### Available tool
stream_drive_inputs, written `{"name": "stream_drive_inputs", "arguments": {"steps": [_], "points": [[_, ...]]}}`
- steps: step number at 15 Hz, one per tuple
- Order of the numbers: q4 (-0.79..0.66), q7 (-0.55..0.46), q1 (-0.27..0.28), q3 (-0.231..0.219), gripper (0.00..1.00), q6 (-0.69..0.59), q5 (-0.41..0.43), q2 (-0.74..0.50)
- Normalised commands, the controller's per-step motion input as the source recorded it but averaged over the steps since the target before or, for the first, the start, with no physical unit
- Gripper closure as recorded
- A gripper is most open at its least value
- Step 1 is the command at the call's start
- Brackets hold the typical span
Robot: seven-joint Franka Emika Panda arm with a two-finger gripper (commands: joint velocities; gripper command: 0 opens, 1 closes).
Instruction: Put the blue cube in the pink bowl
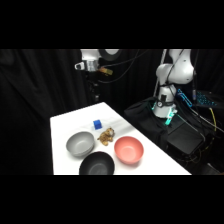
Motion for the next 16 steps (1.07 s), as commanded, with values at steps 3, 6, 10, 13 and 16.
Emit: {"name": "stream_drive_inputs", "arguments": {"steps": [3, 6, 10, 13, 16], "points": [[0.15, -0.26, -0.084, 0.006, 0.0, 0.23, 0.266, 0.29], [0.15, -0.19, -0.107, 0.022, 0.0, 0.21, 0.18, 0.28], [0.14, -0.18, -0.121, 0.058, 0.0, 0.17, 0.163, 0.25], [0.11, -0.16, -0.108, 0.102, 0.0, 0.16, 0.141, 0.23], [0.1, -0.13, -0.112, 0.119, 0.0, 0.17, 0.138, 0.2]]}}
